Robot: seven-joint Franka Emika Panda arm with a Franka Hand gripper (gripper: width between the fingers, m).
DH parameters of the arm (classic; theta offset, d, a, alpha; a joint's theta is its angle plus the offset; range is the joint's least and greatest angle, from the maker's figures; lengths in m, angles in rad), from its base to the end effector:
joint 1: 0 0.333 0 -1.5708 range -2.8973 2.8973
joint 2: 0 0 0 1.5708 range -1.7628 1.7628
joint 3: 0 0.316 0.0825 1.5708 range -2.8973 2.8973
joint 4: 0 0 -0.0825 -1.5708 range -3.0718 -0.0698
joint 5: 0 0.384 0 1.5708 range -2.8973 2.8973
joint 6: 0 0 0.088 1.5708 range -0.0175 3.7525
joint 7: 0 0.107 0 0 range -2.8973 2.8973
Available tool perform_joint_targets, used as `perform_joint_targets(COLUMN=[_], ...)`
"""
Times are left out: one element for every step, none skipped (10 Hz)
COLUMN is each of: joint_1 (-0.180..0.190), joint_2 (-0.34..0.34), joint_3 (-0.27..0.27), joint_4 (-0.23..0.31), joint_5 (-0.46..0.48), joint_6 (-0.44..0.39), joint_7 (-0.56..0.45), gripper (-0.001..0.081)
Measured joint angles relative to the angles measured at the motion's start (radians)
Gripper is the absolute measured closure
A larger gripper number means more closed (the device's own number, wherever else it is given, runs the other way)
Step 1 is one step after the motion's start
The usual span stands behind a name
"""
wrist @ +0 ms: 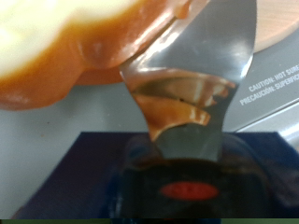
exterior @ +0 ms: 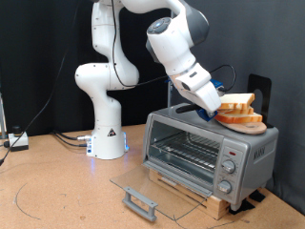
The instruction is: Make a piece of toast with the oven
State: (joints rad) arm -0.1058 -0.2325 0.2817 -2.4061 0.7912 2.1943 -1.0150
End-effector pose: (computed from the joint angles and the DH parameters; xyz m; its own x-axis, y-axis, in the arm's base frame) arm 0.4557 0.1081 0.4074 0.7424 0.5369 0.4009 0.6673 -0.6461 -0.3706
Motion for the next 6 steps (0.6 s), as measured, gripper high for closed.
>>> perform_joint_targets(joint_1=[0.000, 0.000, -0.001, -0.004, -0.006, -0.008], joint_2=[0.003, 0.008, 0.017, 0.028, 0.039, 0.051], joint_3=[-0.003, -0.006, -0.009, -0.009, -0.010, -0.010], joint_4=[0.005, 0.011, 0.019, 0.029, 0.039, 0.047], joint_5=[0.000, 0.000, 0.000, 0.000, -0.002, -0.004], joint_6=[-0.003, -0.004, -0.004, -0.003, -0.002, -0.001], joint_7=[0.002, 0.005, 0.009, 0.016, 0.022, 0.023], gripper=[0.0408, 0.0408, 0.0408, 0.0408, 0.0408, 0.0408])
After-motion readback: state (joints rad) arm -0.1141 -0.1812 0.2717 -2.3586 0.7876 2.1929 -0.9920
